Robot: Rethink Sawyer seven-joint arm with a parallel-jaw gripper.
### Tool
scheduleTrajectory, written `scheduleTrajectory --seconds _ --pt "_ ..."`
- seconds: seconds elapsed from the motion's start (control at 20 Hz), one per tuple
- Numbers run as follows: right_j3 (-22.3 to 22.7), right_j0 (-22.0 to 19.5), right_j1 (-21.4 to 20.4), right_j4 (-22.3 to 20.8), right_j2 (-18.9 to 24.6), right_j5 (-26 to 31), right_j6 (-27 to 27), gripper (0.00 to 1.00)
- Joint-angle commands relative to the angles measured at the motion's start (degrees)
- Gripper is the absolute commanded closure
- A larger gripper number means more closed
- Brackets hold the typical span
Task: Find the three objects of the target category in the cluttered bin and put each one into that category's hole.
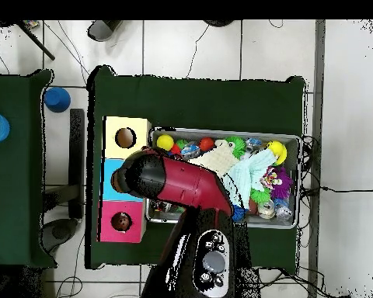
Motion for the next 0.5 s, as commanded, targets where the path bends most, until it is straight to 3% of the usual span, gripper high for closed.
scheduleTrajectory --seconds 0.05,0.5 --pt "0.74 -4.71 1.44 -5.53 8.01 3.64 -3.19 0.0" --pt "2.8 -10.65 0.47 -10.53 11.96 3.1 -5.03 0.0"
